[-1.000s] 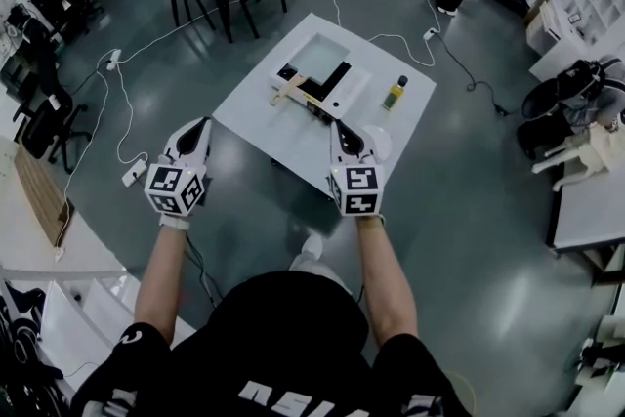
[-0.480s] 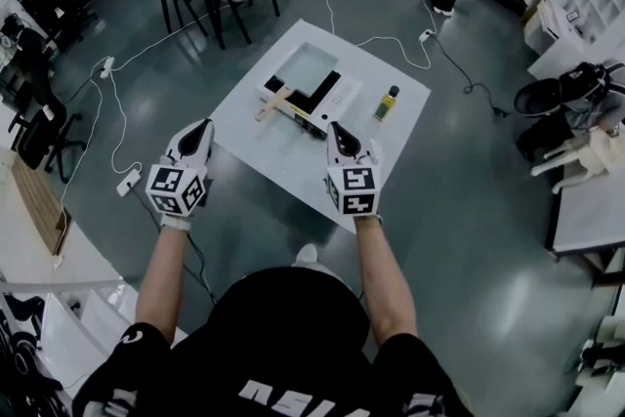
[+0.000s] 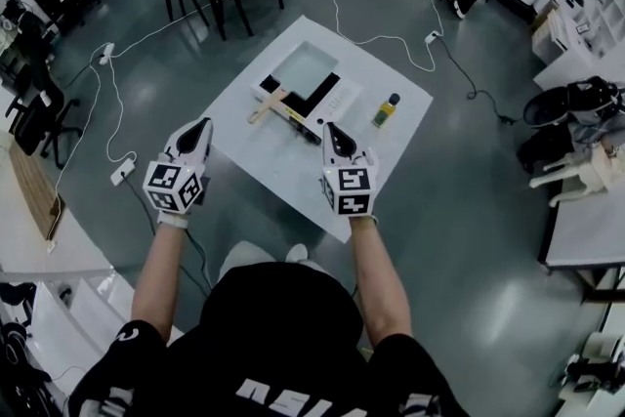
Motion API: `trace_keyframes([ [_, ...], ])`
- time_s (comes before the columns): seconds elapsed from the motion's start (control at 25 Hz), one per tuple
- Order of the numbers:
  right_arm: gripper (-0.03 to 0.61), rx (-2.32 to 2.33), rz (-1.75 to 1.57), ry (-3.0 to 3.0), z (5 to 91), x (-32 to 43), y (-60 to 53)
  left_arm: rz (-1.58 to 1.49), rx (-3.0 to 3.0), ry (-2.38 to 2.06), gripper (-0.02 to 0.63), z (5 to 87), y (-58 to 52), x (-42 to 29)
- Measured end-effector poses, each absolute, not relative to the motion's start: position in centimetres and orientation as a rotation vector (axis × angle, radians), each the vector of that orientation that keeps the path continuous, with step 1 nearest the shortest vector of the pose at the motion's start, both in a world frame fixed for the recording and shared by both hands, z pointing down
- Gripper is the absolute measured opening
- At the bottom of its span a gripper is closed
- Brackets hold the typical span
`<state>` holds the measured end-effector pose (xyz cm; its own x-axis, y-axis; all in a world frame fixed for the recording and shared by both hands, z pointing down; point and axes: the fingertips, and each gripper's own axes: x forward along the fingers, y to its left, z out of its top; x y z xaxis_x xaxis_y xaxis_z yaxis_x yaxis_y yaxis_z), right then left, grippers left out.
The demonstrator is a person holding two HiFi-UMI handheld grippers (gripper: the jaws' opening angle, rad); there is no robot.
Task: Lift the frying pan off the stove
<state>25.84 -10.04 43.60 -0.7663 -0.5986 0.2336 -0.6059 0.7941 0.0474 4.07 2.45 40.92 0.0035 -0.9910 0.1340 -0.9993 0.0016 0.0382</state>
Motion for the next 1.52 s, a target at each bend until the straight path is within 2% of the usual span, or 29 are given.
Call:
trace_keyframes([
  [0.56, -0.009, 0.946, 0.051, -2.711, 44.5, 24.3, -12.1, 0.105, 2.166, -2.075, -0.003, 41.8, -0.9, 2.1],
  [1.52, -0.009, 1.253, 0.167, -2.571, 45.7, 14.0, -21.0, 0.109, 2.405, -1.727, -0.003, 44.3, -14.9, -9.8],
])
